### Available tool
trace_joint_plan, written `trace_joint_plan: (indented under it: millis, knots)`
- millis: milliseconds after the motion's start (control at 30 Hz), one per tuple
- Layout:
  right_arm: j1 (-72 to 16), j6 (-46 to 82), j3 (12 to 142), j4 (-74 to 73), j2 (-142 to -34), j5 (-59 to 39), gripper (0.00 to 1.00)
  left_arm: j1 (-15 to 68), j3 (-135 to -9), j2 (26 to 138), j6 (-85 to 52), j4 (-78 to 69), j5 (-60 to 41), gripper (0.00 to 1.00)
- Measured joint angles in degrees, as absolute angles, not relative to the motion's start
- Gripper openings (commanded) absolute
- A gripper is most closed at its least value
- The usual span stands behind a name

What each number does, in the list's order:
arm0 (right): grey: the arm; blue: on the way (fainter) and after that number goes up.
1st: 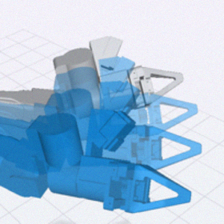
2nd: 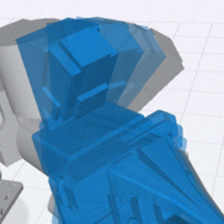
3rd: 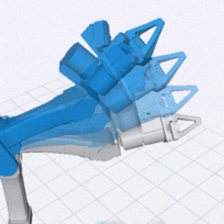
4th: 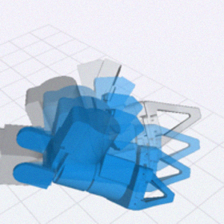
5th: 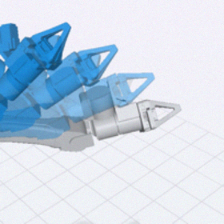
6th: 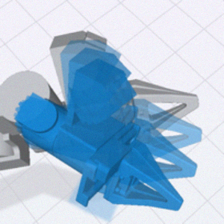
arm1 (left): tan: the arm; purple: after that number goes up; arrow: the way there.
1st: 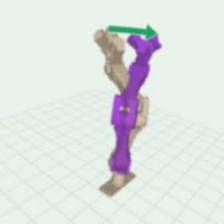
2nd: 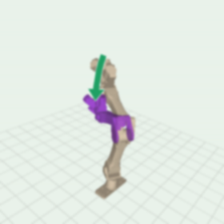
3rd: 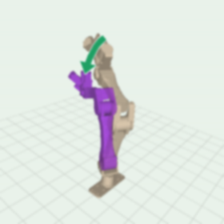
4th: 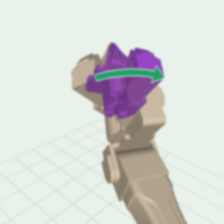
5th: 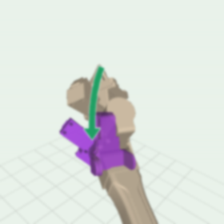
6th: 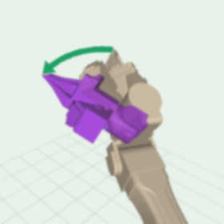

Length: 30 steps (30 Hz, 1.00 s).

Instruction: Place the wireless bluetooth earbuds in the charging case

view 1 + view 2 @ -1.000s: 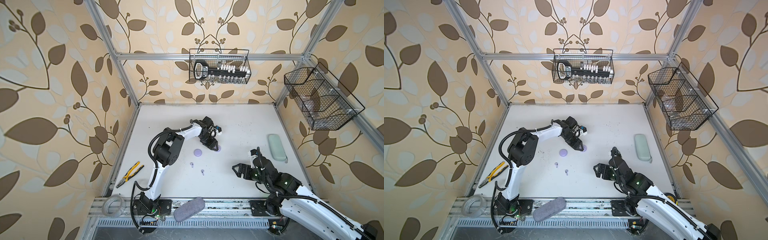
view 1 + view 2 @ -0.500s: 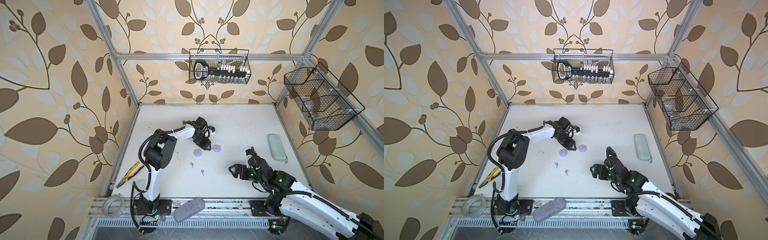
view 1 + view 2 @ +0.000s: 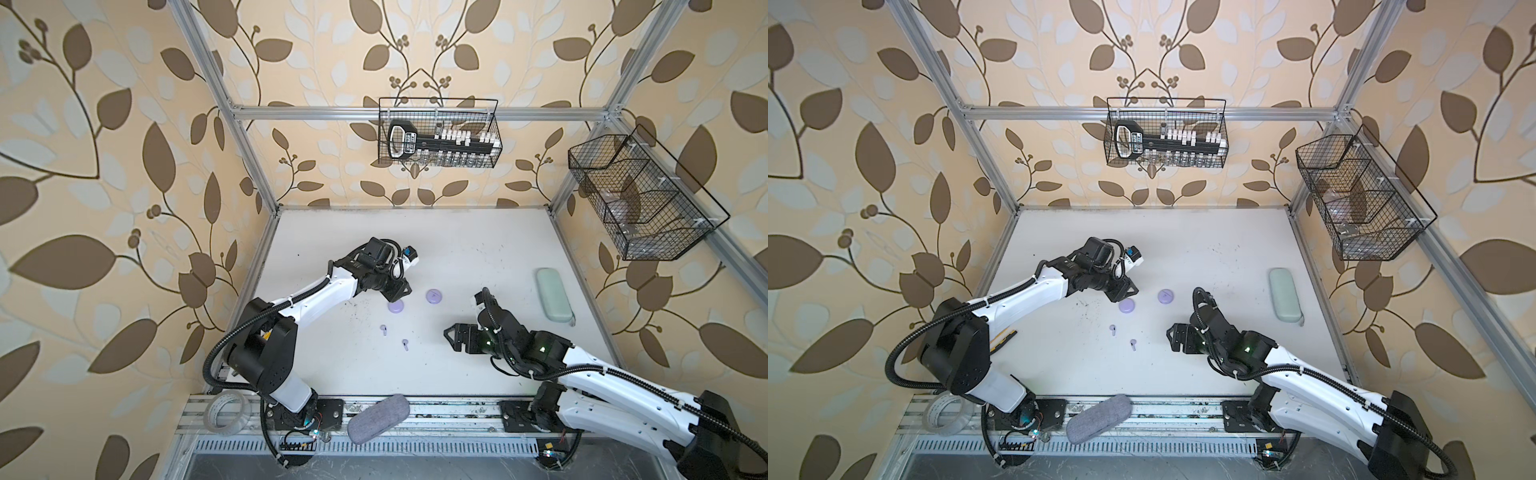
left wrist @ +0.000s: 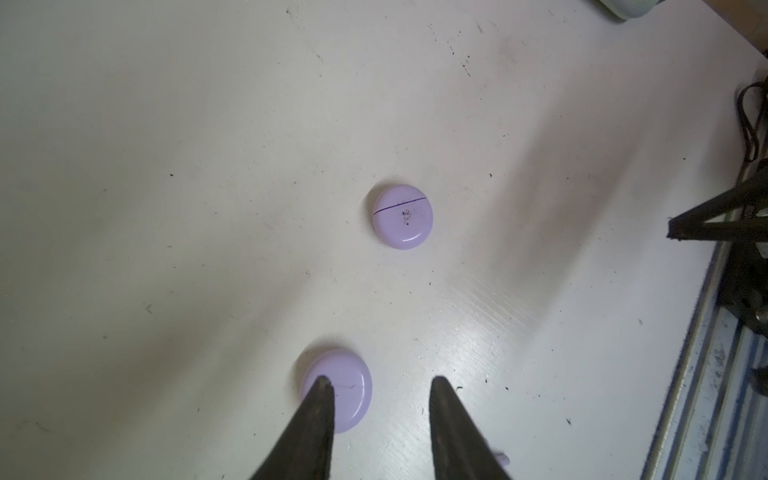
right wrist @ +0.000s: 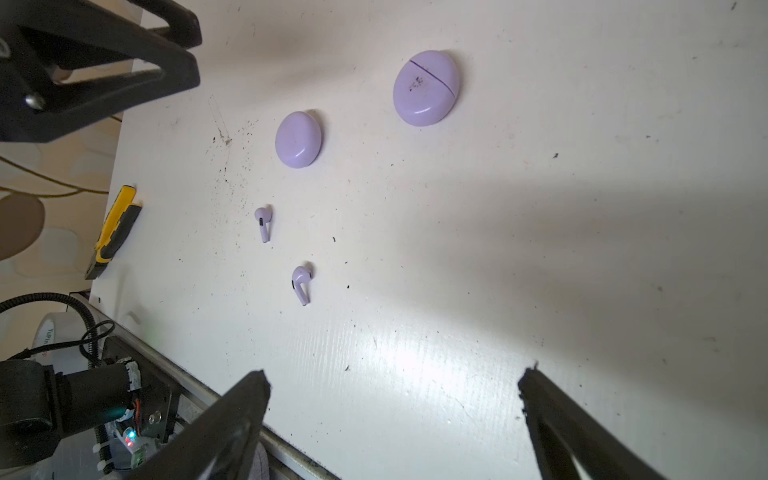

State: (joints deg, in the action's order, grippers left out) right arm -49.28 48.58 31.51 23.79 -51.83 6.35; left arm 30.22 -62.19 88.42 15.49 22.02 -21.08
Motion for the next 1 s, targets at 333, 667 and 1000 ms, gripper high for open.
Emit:
trace_joint_plan:
  millis: [333,667,1000]
  knots:
    - [-52.40,48.56,34.35,22.31,-56.88,8.29,0.95,24.82,-57.04,81.76,16.08,19.18,-20.64,0.37]
    - [-53.89,48.36,36.64,22.50,-58.63,9.69,0.95,16.05,-54.89,78.48,12.47,15.88,-25.17,0.41]
    - [-55.00,47.07,41.12,23.11,-63.59,11.20,0.95,14.55,-42.04,67.09,12.27,10.68,-28.25,0.44]
